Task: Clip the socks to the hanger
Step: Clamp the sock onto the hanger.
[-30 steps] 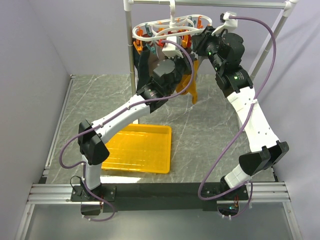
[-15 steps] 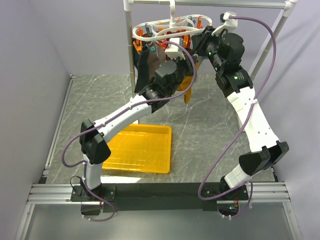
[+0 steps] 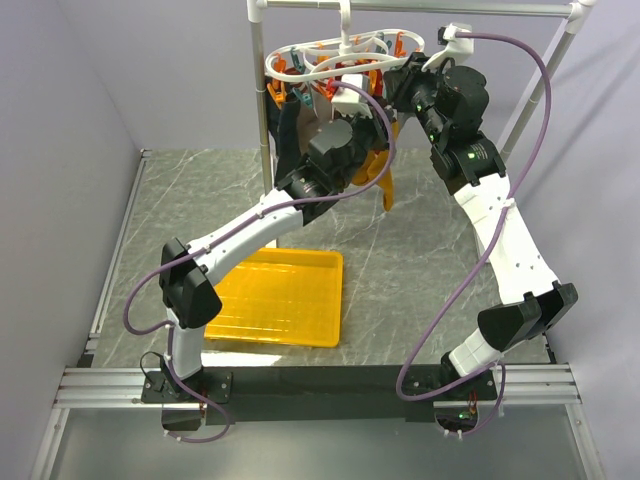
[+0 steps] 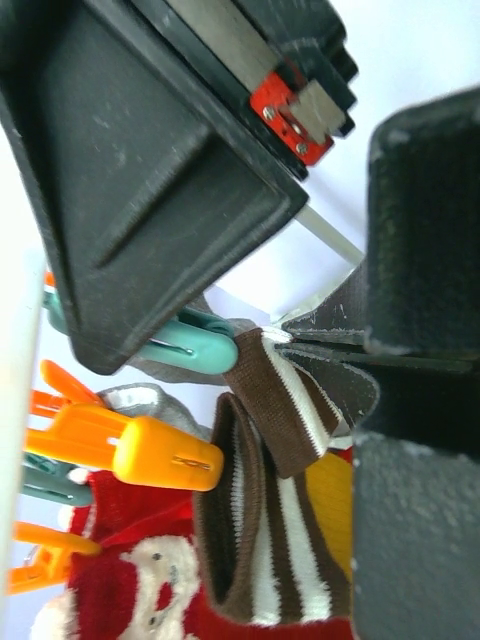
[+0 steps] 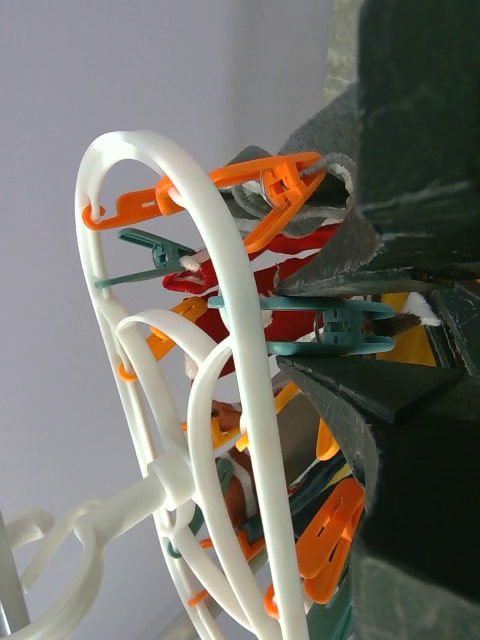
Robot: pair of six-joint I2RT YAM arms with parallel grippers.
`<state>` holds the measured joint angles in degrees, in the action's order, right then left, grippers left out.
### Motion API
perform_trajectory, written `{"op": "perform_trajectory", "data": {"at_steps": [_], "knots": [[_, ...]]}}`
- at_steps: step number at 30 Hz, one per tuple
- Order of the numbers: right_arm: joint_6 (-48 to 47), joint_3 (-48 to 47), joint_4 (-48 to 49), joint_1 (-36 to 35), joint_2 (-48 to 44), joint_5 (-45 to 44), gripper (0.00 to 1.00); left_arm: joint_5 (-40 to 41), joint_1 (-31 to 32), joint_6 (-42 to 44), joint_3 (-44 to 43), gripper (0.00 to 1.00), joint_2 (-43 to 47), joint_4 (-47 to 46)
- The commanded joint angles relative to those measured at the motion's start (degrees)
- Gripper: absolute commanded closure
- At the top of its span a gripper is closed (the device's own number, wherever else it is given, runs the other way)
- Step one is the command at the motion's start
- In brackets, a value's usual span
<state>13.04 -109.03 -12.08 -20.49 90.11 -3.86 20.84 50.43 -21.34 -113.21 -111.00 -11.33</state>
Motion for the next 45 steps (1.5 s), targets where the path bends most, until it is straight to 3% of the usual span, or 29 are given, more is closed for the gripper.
{"op": "perform_trajectory", "data": {"at_steps": [1,39,42,45], "knots": [[-1.52,-0.74,1.53,-0.43,-1.6,-1.42,1.0,0.34,0.1,3.15,-3.33,0.99,0.43,-2.73],[-1.88,-0.83,1.88,-0.51,-1.69,-1.24,1.0,-1.68,0.19,5.08,-5.8,0.99,-0.71,-4.05],[-1.61,-1.0,1.44,-0.52,-2.04,-1.15,0.85,-1.42,0.19,5.0,-5.62,0.99,-0.8,-4.05],[-1.0,-2.66,-0.13,-0.43,-1.87,0.51,0.48,-0.98,0.19,4.82,-5.53,0.99,-0.53,-3.79]]}}
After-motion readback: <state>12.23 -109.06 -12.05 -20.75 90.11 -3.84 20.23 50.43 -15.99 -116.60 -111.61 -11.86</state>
